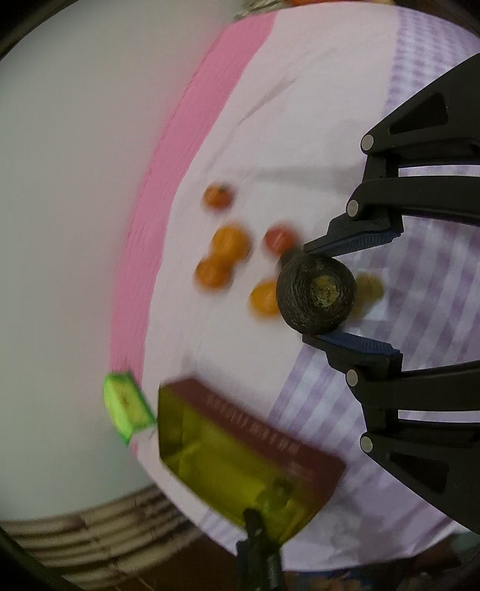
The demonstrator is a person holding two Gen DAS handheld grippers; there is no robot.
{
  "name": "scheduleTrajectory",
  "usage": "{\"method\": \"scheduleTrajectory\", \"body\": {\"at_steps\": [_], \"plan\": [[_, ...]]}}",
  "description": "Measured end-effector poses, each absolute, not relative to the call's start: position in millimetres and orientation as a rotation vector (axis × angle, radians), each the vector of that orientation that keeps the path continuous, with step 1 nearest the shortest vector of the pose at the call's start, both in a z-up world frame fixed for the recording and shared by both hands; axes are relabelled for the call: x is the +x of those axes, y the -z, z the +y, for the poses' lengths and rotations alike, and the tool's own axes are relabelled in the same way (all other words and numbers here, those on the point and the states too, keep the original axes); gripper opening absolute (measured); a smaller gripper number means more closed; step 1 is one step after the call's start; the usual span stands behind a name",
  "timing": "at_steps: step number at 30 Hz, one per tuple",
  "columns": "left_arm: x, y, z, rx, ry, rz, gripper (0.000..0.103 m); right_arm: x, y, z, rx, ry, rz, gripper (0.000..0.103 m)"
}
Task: Organize fruits
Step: 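Carry the green tomato into the gold tin tray and open the left gripper, then carry the passion fruit into the tin tray and open the right gripper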
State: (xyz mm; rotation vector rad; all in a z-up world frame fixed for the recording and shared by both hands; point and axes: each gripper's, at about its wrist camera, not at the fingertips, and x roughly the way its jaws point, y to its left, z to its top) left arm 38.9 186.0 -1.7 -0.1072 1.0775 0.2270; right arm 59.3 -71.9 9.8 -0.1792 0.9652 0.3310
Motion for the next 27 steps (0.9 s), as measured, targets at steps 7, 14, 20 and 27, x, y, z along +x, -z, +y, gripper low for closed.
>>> {"method": "scheduleTrajectory", "body": {"at_steps": [7, 14, 20, 27], "plan": [[33, 3, 200, -0.13, -0.303, 1.08, 0.098, 71, -20, 9, -0.205, -0.493, 0.916, 0.041], [35, 7, 215, -0.177, -0.345, 1.094, 0.098, 81, -5, 62, -0.264, -0.601, 0.949, 0.041], [32, 0, 239, -0.261, -0.41, 1.06, 0.098, 87, 12, 92, -0.333, -0.631, 0.962, 0.041], [31, 3, 255, -0.302, -0.467, 1.064, 0.098, 96, 28, 120, -0.397, -0.641, 0.972, 0.041]]}}
